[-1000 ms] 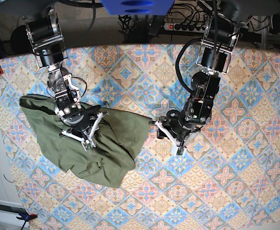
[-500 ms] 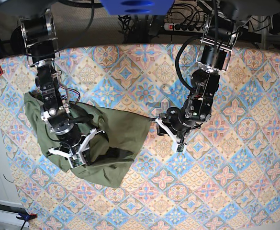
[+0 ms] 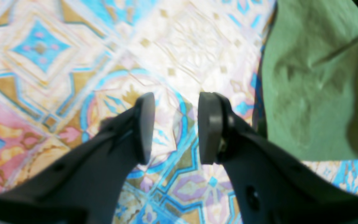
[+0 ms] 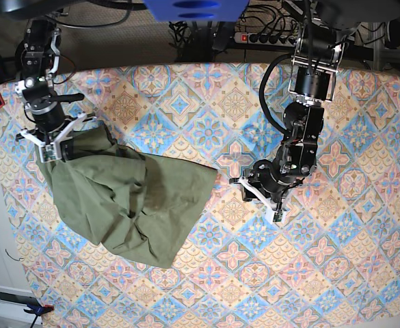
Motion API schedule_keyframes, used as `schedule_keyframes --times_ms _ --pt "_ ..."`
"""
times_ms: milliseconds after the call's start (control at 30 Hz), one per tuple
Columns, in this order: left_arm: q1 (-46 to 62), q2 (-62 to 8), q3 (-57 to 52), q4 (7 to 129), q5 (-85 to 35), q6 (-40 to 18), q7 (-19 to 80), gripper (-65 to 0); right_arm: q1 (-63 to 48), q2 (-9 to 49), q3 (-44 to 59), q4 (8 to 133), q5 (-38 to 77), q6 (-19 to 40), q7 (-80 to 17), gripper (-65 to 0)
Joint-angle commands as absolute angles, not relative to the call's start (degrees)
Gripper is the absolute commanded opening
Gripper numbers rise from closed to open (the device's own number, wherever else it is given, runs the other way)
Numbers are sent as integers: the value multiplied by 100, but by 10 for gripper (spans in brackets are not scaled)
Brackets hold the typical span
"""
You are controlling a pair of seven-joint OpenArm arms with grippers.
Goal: Layout the t-shirt on the table in an organized manner, then fold the t-shirt properly
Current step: 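Pull the shirt apart, right gripper outward, left gripper toward its side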
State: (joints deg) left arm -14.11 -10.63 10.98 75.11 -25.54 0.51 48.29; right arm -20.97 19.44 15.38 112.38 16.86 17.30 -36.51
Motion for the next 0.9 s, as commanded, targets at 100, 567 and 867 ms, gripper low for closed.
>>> schedule_keyframes --times_ms 100,567,867 --pt "-1560 -1077 1059 7626 -2589 13 4743 -421 -2281 2062 2545 11389 2756 1736 -3363 -643" --pt "-1560 -1059 1086 7626 -2598 13 4743 -421 -2360 2062 5077 11310 4127 1736 -3380 -643" --pt "-1727 -1051 1086 7626 -2598 -31 4743 -420 -2290 2044 5991 11301 4154 1736 -3380 -643"
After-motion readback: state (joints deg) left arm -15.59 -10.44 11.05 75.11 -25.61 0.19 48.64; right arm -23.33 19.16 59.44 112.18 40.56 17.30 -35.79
